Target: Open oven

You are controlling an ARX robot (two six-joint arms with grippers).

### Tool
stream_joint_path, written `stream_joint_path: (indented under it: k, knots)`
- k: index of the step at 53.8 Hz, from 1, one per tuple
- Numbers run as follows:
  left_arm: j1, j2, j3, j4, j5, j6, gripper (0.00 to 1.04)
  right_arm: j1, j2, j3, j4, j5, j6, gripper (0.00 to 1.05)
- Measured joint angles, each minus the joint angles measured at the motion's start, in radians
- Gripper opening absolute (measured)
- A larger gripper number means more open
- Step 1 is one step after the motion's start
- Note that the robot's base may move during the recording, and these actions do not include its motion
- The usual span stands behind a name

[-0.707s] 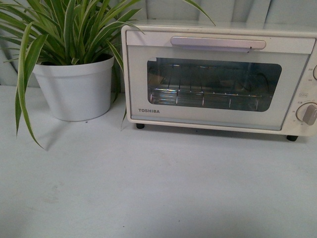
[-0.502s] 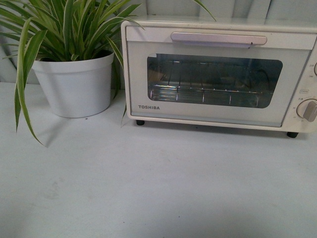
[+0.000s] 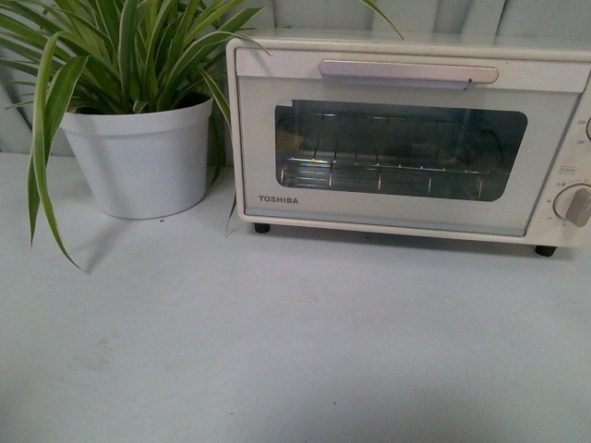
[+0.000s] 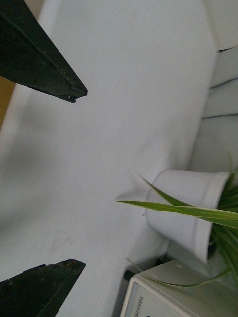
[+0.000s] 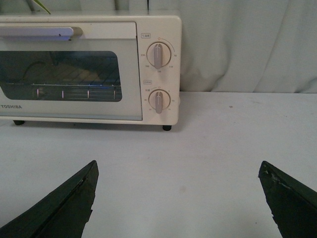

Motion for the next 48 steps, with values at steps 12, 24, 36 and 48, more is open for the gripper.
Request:
stream_joint_path:
  k: [12,24,36,48]
  knots:
    - [-0.153,0.423,0.103,0.185,0.085,-0.388,0.98,0.0,0.0,0.0,0.0,0.0,0.0,0.95]
    - [-0.288,0.983,0.279,0.484,0.124,-0.722,0.98,0.0,0.0,0.0,0.0,0.0,0.0,0.95]
    - [-0.402,1.326,0.469,0.554,0.111,-0.836,0.98,0.0,0.0,0.0,0.0,0.0,0.0,0.95]
    - [-0.436,1.464,0.578,0.557,0.109,-0.885,0.98,0.0,0.0,0.0,0.0,0.0,0.0,0.95]
